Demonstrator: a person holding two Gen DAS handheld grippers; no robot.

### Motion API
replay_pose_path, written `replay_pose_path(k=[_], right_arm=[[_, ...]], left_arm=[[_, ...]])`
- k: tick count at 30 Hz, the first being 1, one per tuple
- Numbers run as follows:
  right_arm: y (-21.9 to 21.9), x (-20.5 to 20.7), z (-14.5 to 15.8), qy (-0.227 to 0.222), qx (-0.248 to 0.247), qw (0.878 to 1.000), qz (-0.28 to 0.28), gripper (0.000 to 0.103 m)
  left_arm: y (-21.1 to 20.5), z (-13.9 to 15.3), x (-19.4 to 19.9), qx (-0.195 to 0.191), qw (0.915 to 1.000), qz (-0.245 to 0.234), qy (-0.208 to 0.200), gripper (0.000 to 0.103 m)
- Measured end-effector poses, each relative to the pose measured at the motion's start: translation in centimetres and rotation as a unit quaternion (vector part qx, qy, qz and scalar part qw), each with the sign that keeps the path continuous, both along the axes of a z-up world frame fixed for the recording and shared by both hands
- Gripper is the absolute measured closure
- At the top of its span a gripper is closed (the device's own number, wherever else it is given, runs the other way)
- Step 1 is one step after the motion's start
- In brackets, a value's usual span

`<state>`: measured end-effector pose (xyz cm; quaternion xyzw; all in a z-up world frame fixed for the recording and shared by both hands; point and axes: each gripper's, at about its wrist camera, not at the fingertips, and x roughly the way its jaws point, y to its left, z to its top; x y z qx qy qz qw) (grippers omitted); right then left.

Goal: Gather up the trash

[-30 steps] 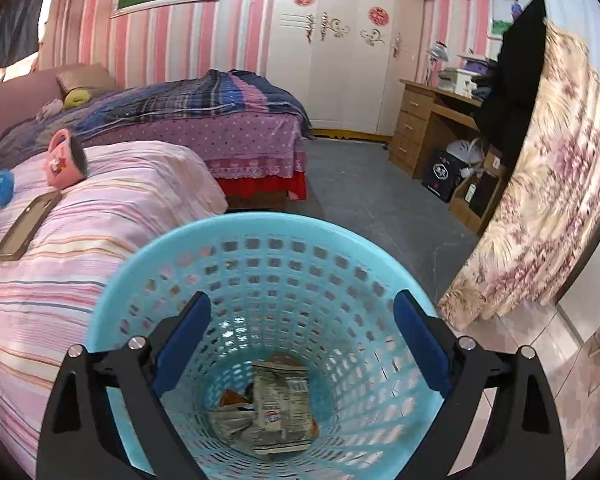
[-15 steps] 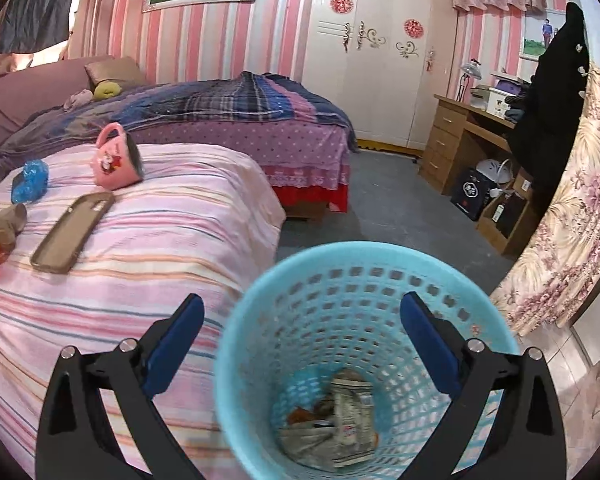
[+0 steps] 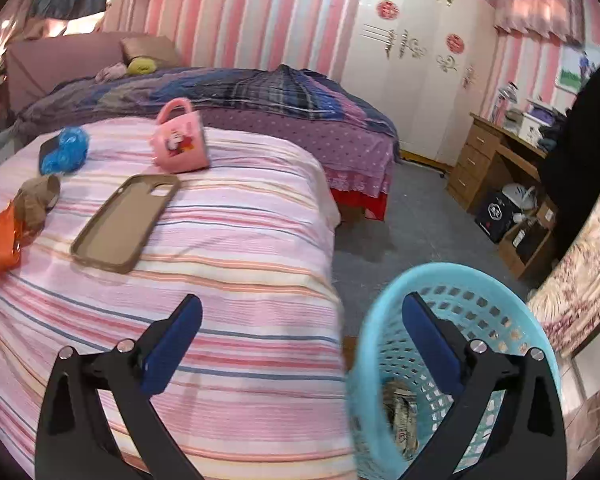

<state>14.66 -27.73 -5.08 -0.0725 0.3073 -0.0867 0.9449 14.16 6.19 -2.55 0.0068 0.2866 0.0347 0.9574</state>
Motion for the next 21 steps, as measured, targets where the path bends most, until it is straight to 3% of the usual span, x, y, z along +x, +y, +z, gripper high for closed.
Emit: replay_pose_path(k=[7, 21], right_arm=[[3.9, 0.5, -0.2, 0.005, -0.010, 1.000, 0.027, 0.005], [11.1, 0.9, -0.5, 0.017, 0.044, 0.994, 0.093, 0.005]], left_arm=[[3.6, -1.2, 0.5, 0.000, 0.9993, 0.023, 0.031, 0.006], [7.6, -2.5, 0.9, -0.002, 0.9964, 0.047, 0.071, 0.006]])
